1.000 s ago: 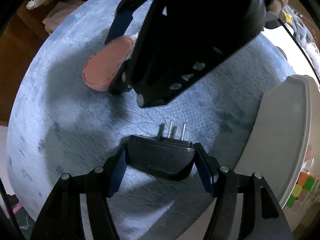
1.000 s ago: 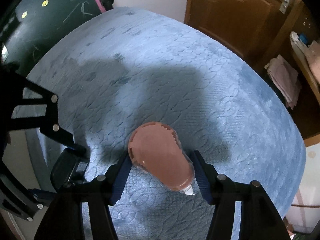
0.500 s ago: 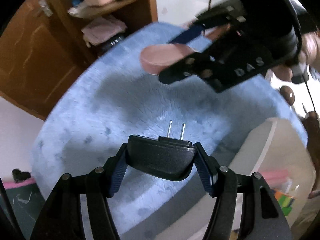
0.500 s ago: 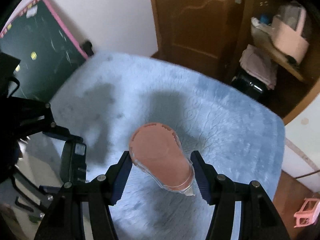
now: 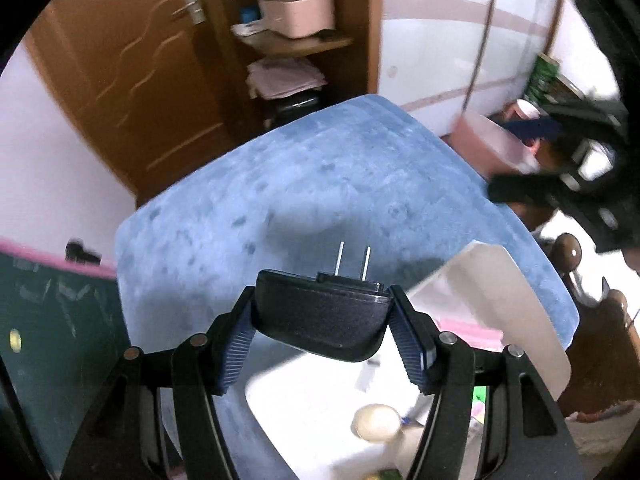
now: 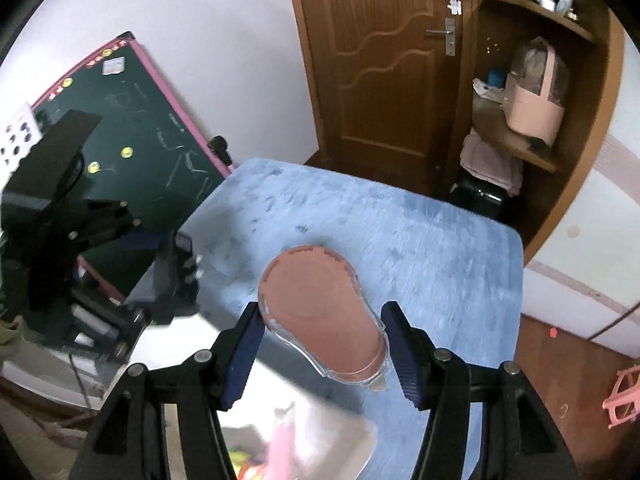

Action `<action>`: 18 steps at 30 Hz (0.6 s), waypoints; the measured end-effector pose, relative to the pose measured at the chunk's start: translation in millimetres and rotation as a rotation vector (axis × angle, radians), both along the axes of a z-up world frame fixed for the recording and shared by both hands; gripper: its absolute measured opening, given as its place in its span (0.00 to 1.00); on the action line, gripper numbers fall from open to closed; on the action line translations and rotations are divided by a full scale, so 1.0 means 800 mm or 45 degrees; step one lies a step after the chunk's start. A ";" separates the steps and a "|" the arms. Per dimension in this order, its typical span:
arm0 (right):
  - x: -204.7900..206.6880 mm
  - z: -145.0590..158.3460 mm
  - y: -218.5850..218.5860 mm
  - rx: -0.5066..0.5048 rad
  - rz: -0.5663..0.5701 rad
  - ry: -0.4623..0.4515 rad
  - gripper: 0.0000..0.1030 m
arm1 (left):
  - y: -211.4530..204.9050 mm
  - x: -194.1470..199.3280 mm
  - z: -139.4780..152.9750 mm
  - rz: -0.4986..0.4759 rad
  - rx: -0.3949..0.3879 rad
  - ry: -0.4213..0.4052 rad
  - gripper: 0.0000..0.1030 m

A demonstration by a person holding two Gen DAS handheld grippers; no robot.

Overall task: Organize rigid objects
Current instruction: 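Carry the adapter and pink pouch into the tray and open both tools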

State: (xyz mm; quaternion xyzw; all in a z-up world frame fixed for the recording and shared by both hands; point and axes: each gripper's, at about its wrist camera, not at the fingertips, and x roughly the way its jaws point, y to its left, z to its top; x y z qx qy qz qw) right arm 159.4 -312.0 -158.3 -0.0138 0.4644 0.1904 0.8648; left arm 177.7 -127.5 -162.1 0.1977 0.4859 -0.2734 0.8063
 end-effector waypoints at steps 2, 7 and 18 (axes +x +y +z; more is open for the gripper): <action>-0.031 0.001 0.007 0.000 -0.013 0.018 0.59 | 0.013 -0.018 -0.005 0.071 -0.012 0.009 0.65; -0.078 -0.045 0.020 -0.005 -0.076 0.158 0.59 | 0.033 -0.054 -0.049 0.222 0.036 0.067 0.65; -0.077 -0.153 0.045 -0.114 -0.291 0.414 0.53 | 0.044 -0.088 -0.147 0.367 0.124 0.215 0.65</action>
